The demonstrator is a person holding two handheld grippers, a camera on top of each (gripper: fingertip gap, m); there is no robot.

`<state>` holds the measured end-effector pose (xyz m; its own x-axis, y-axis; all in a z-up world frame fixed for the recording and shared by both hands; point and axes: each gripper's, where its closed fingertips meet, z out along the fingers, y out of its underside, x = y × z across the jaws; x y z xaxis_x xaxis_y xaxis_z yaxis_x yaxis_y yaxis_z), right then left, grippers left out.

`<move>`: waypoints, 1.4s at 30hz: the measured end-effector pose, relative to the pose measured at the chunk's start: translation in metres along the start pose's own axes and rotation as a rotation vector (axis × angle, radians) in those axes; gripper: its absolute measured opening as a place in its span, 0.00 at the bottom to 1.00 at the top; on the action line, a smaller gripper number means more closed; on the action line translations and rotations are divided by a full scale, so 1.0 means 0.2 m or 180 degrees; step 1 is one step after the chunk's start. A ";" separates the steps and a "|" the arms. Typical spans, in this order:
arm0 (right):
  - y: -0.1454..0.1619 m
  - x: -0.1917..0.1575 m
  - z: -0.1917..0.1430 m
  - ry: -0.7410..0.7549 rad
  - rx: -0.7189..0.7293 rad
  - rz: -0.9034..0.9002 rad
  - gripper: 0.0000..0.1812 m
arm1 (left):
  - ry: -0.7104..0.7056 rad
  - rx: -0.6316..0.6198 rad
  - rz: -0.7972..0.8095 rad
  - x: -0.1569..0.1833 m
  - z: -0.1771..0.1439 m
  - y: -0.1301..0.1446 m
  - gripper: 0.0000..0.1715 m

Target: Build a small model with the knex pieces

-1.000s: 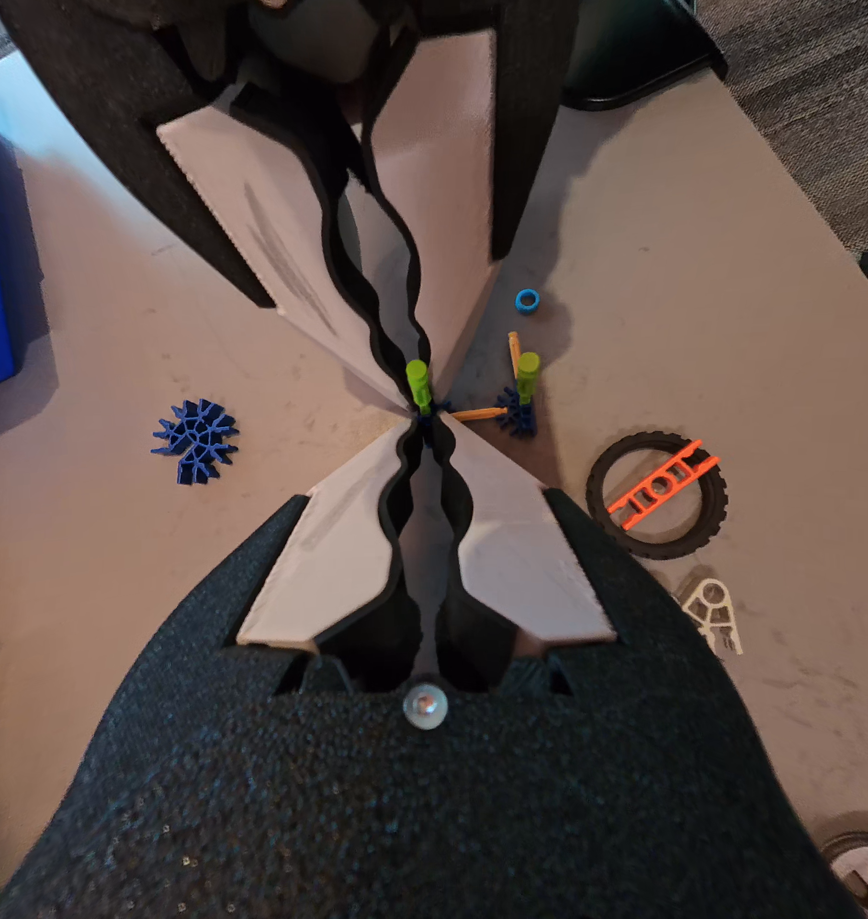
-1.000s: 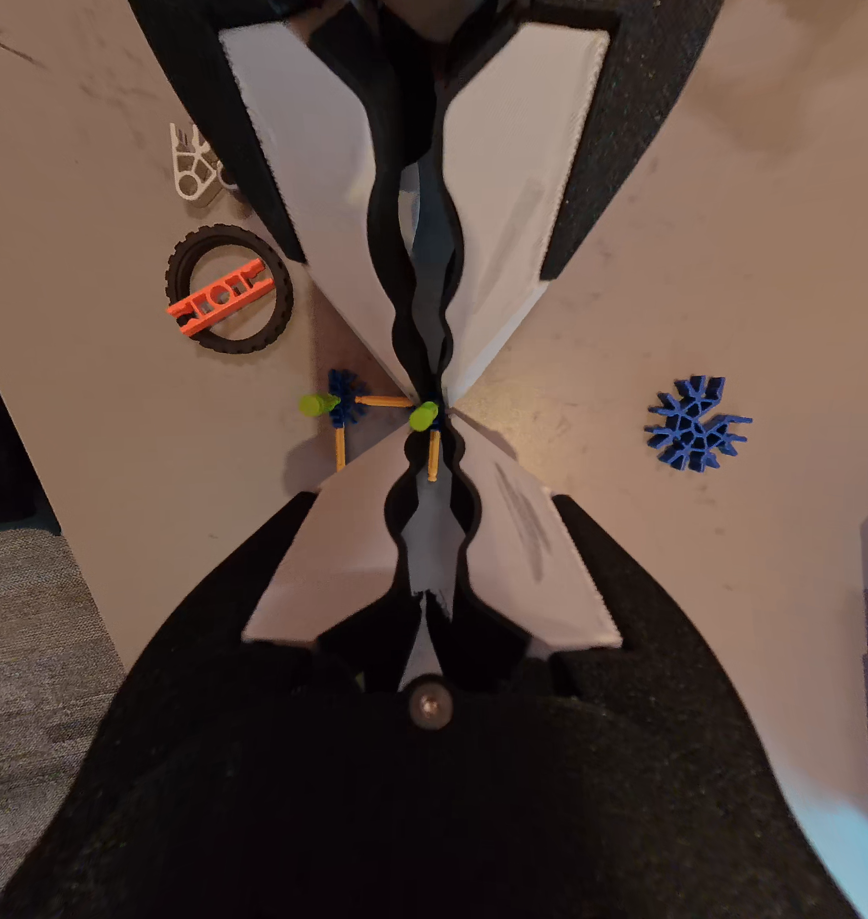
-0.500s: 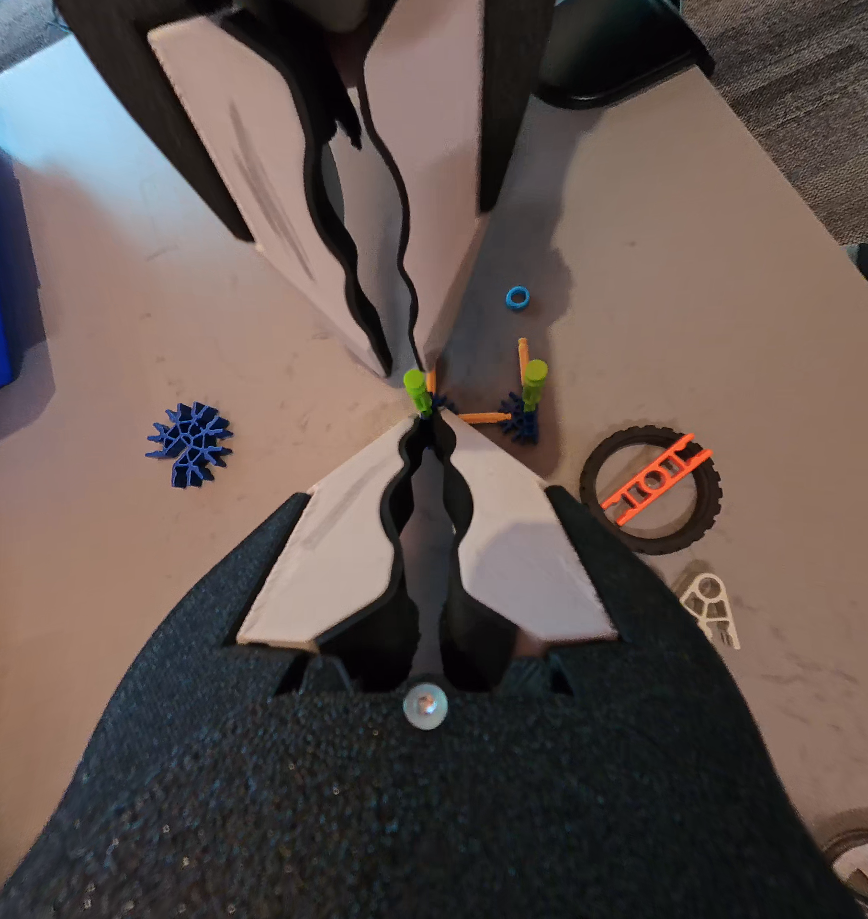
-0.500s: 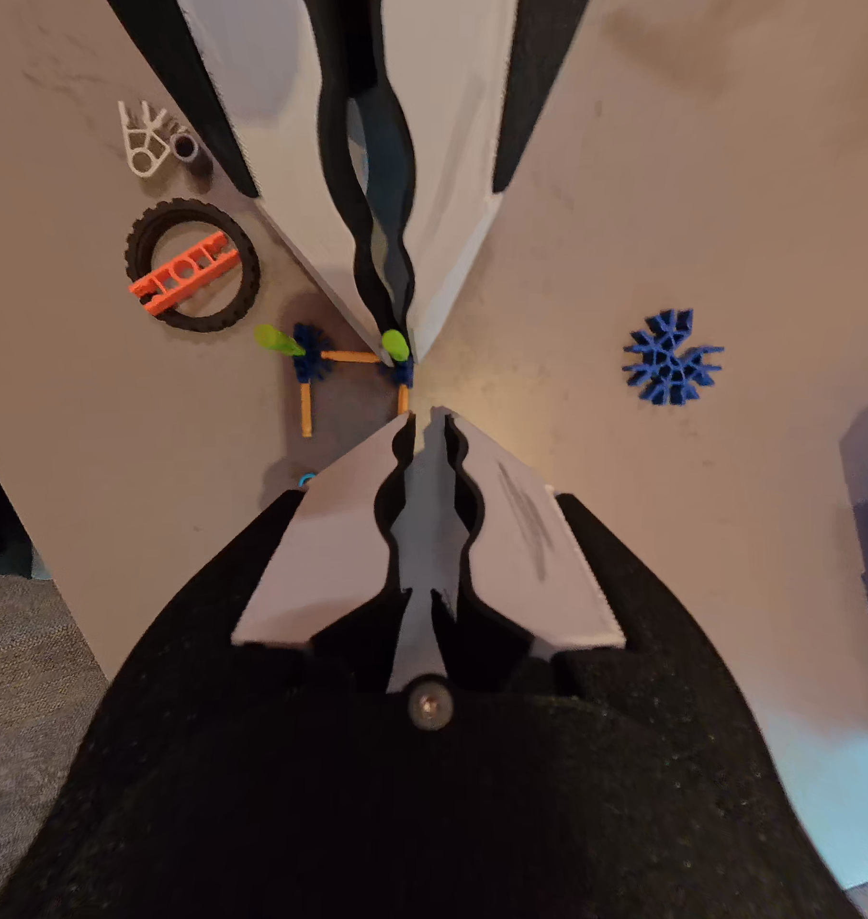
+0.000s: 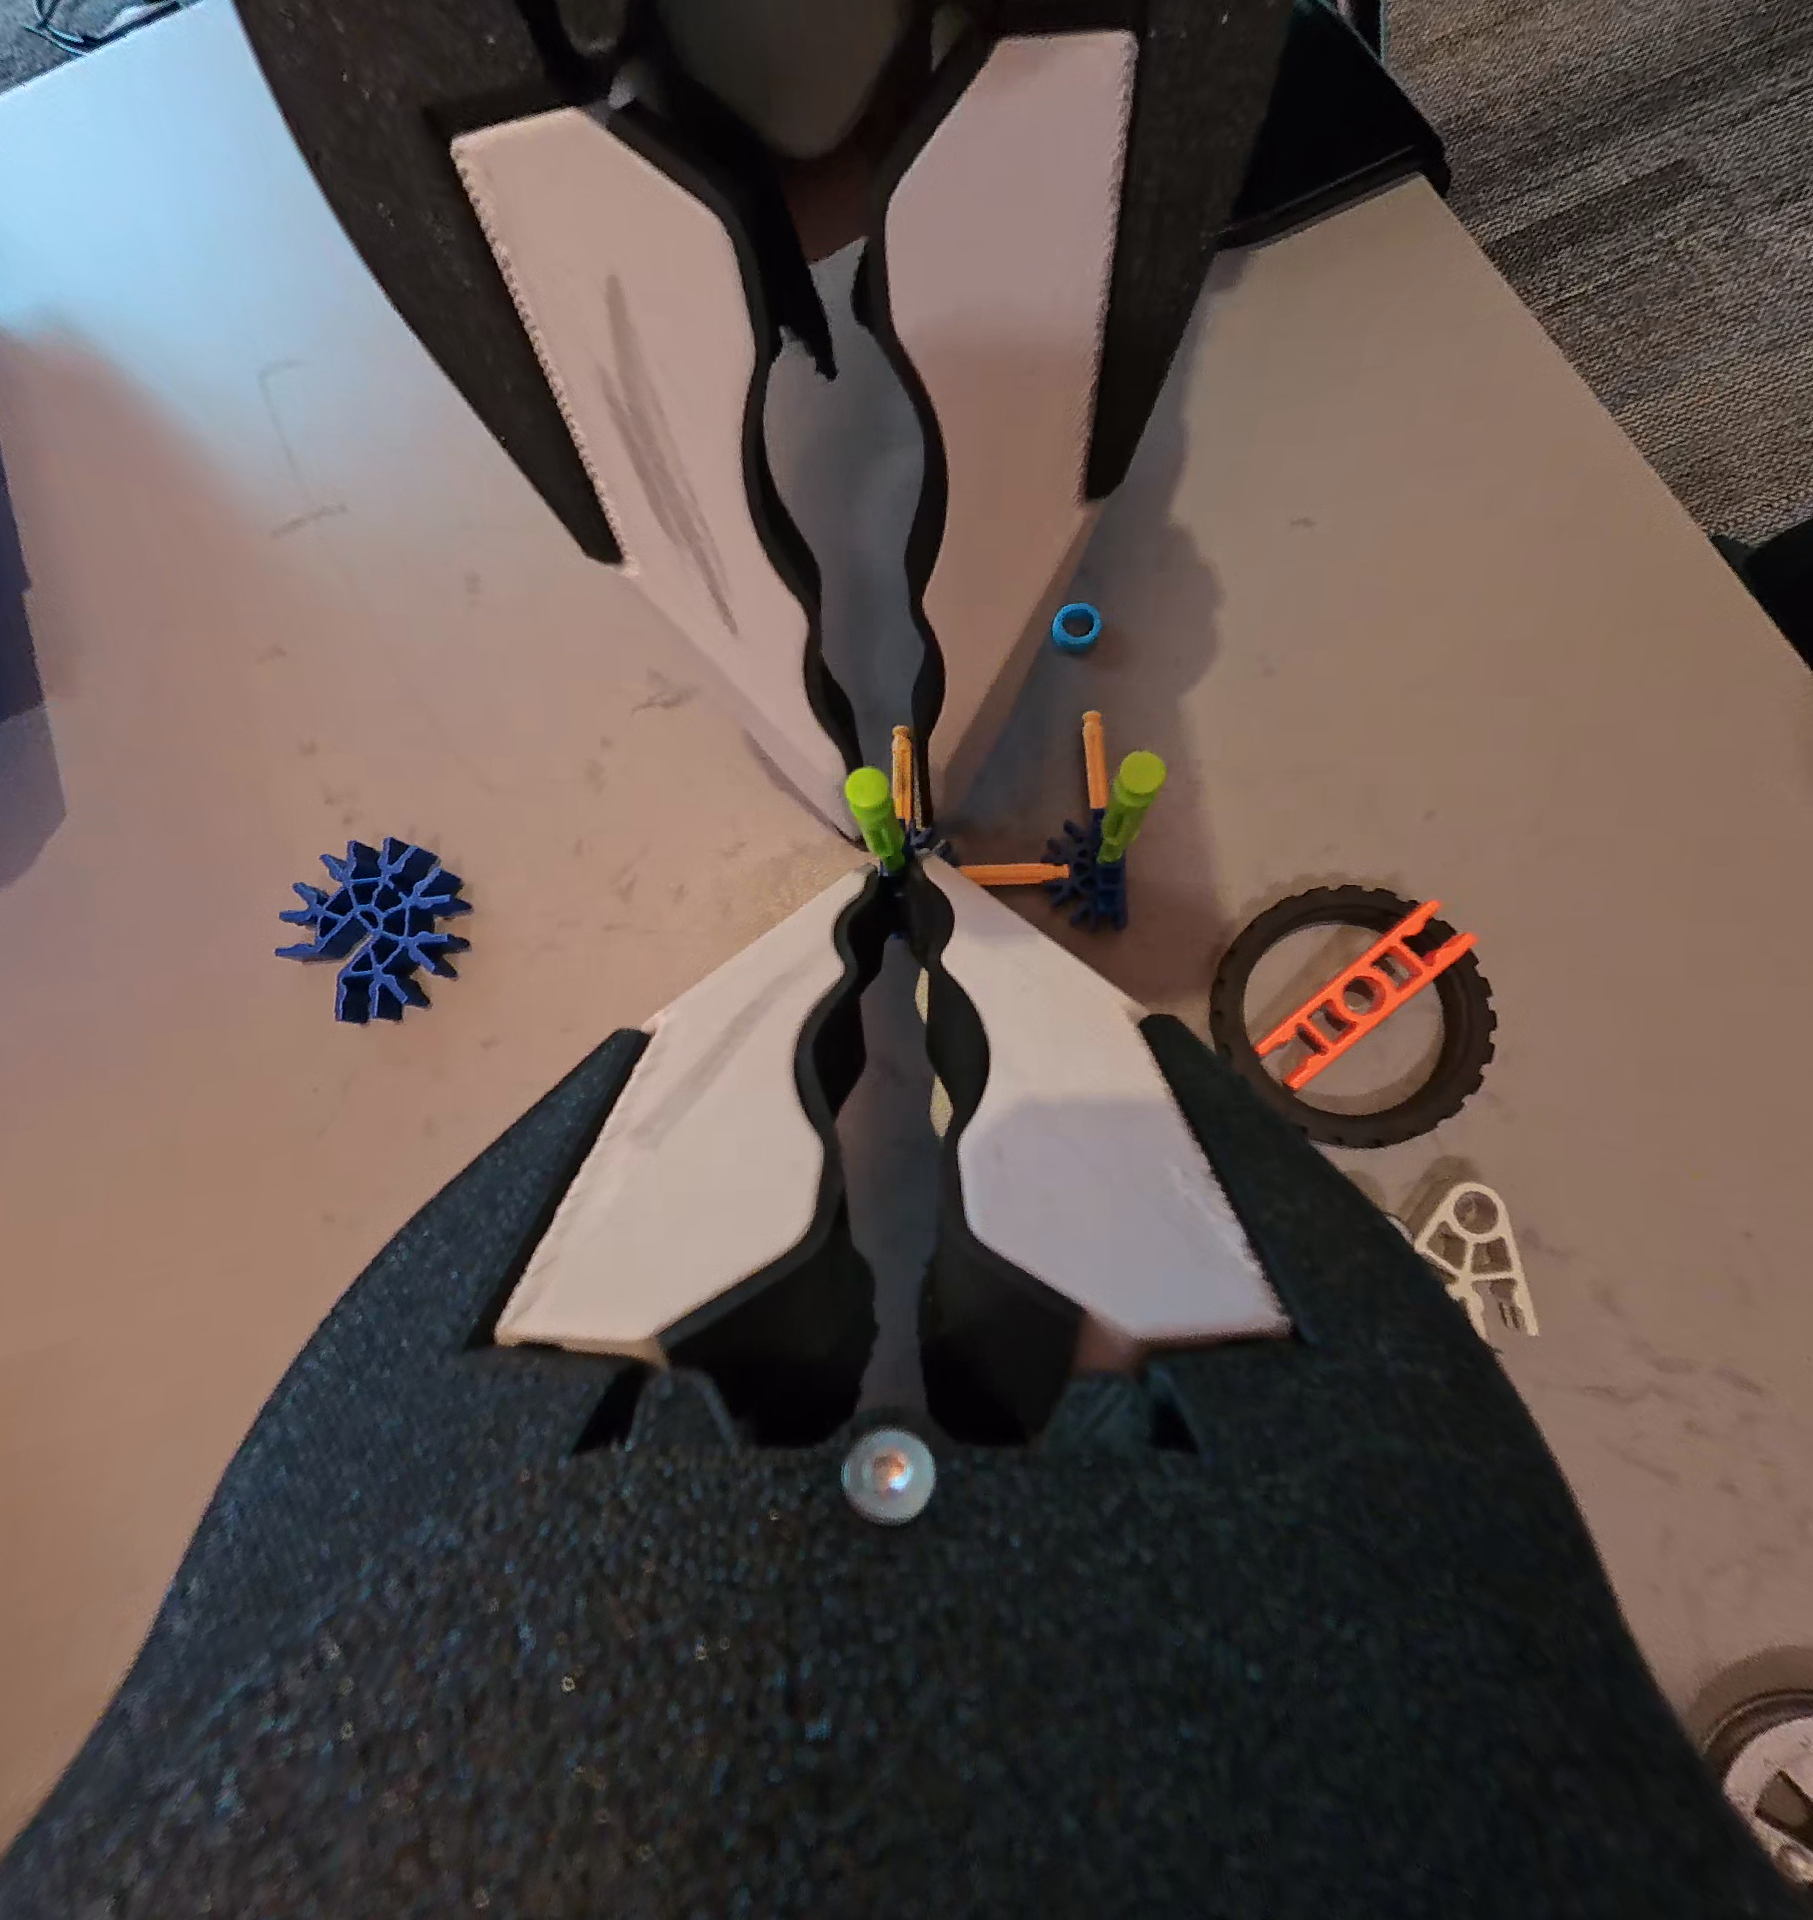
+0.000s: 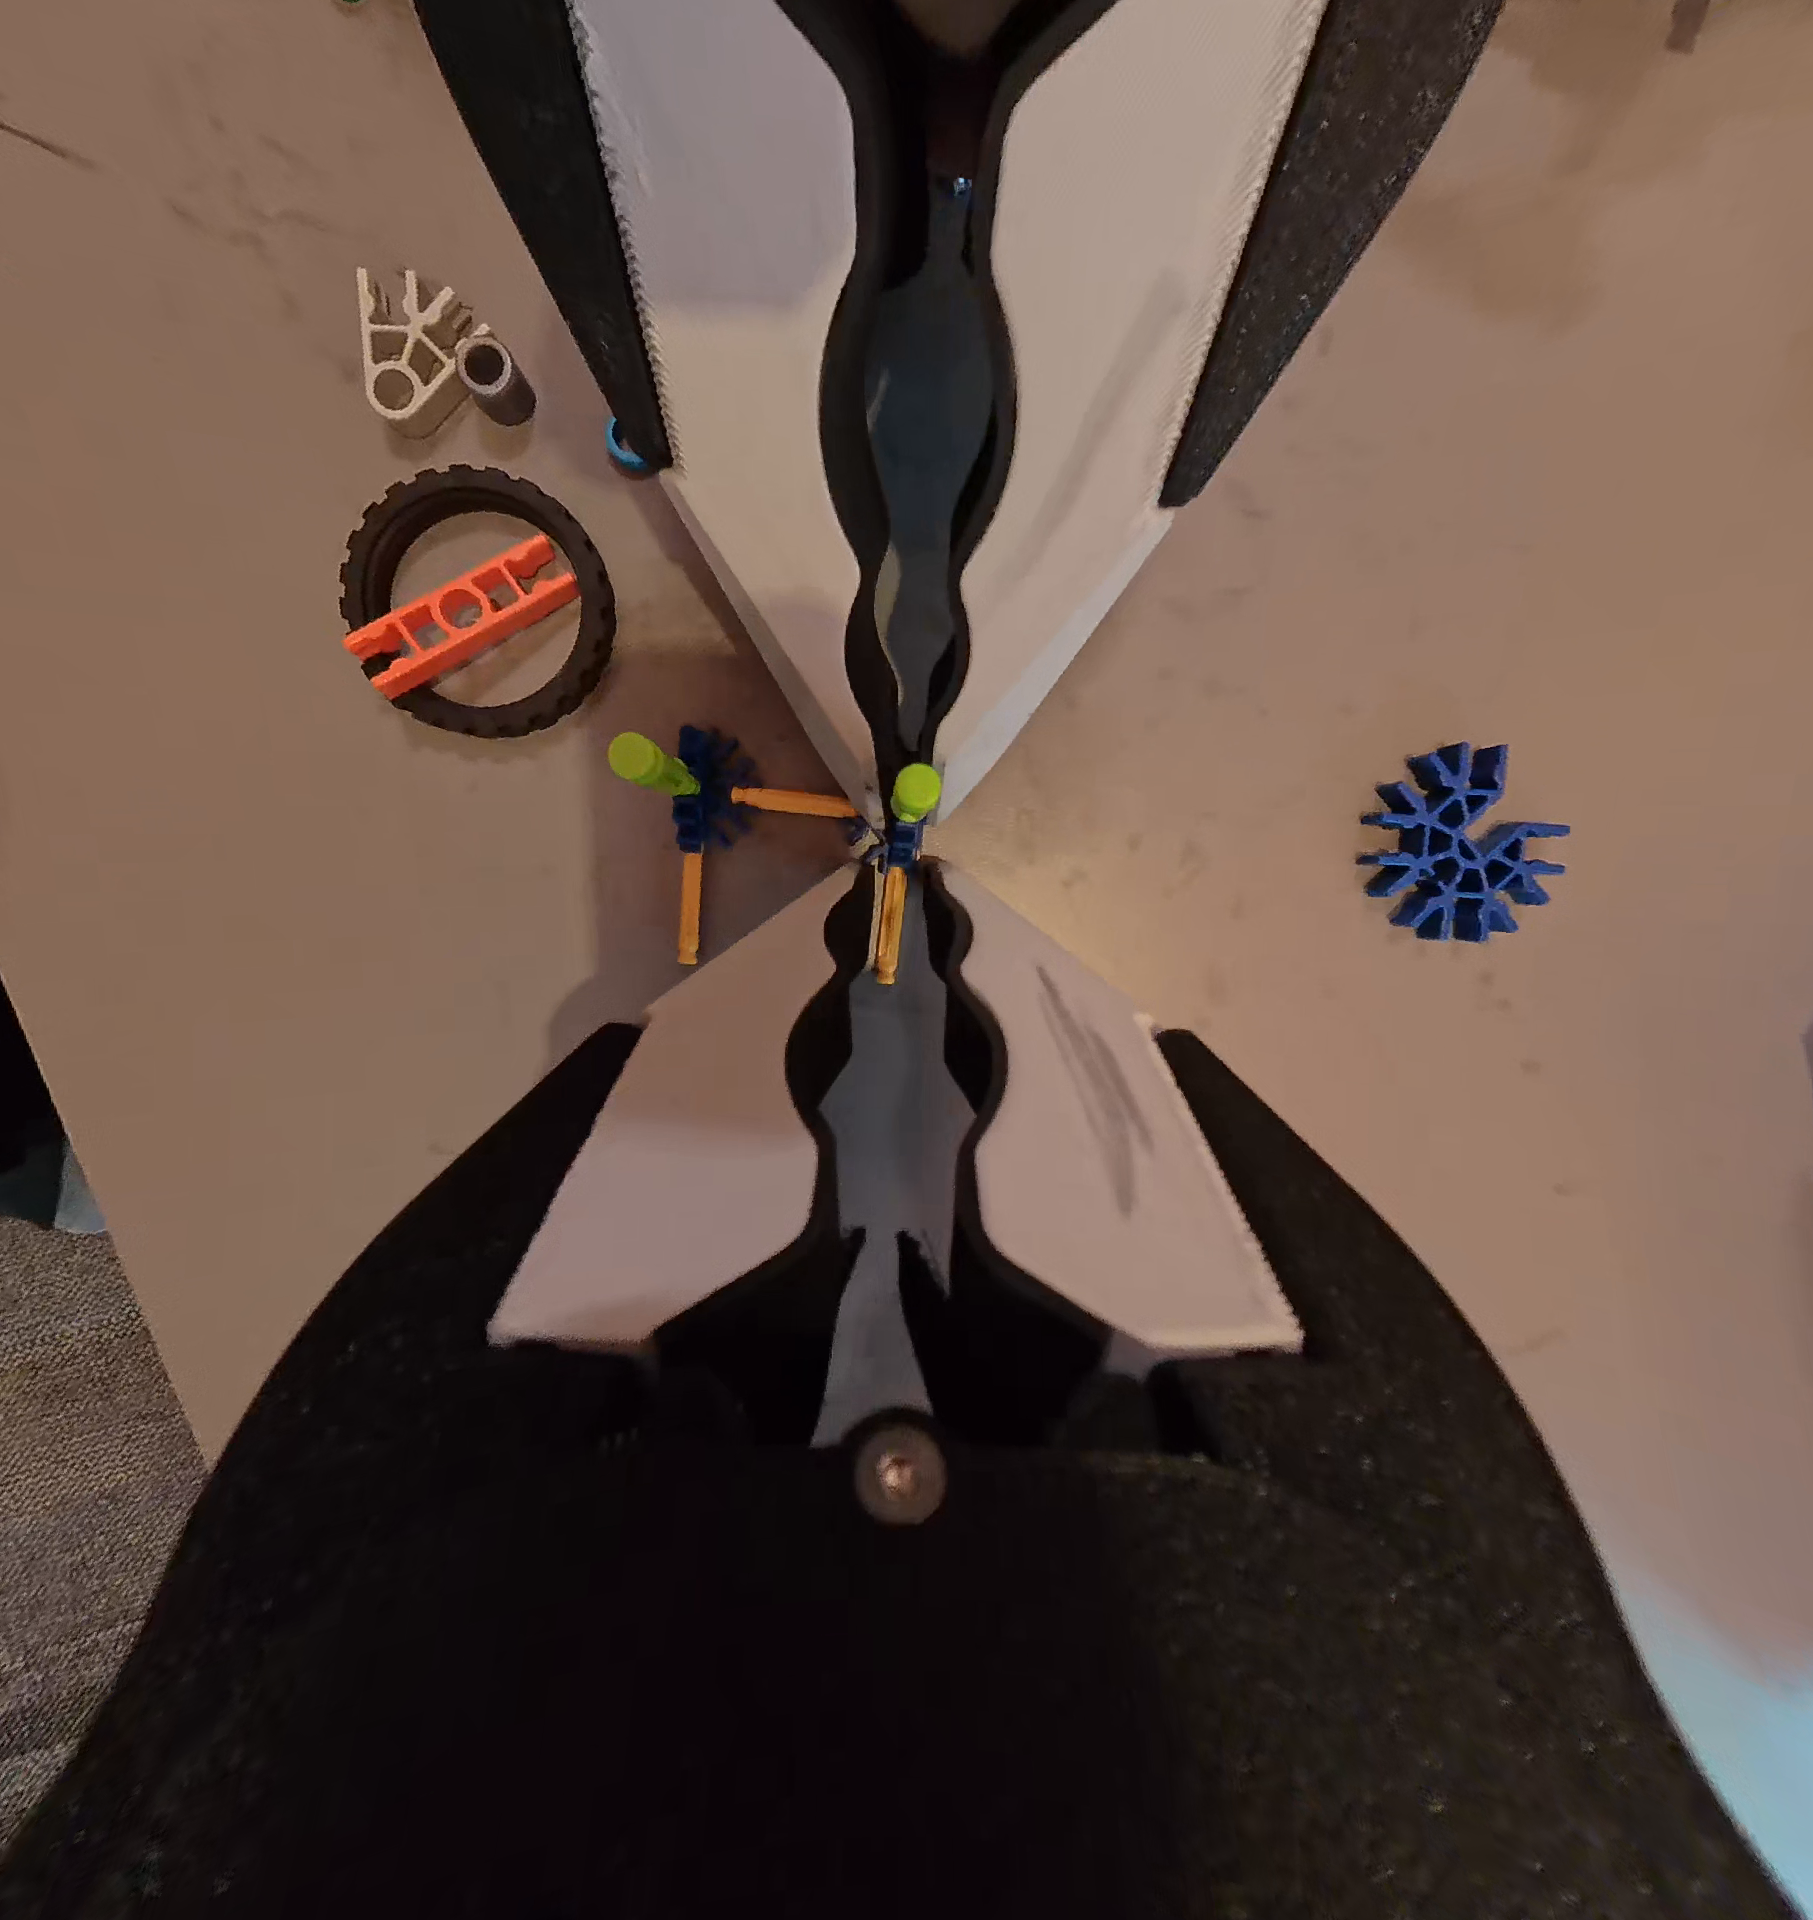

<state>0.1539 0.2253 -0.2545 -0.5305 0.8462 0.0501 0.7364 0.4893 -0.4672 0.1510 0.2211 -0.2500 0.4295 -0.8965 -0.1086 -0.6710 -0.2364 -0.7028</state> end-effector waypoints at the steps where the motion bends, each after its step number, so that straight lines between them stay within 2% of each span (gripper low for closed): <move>1: 0.00 0.00 0.00 -0.0025 -0.0008 -0.0001 0.05 | -0.0004 0.0000 0.0003 0.00 0.00 0.00 0.01; 5: 0.00 -0.01 -0.01 -0.0208 0.0040 0.0080 0.04 | -0.0003 0.0014 0.0004 0.00 0.00 0.00 0.01; 10: -0.01 0.00 -0.02 -0.0207 0.0057 0.0101 0.00 | 0.0002 0.0011 0.0009 0.00 0.00 0.00 0.01; 24: -0.02 0.00 -0.04 -0.0106 0.0076 0.0168 0.04 | -0.0023 0.0000 0.0021 0.00 0.00 0.00 0.01; 42: -0.01 -0.01 -0.01 -0.0297 -0.0215 0.0056 0.02 | -0.0061 0.0023 0.0000 0.00 0.01 0.00 0.01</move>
<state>0.1545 0.2225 -0.2520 -0.5517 0.8330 -0.0416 0.7709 0.4902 -0.4067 0.1525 0.2209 -0.2504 0.4410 -0.8891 -0.1221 -0.6667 -0.2335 -0.7078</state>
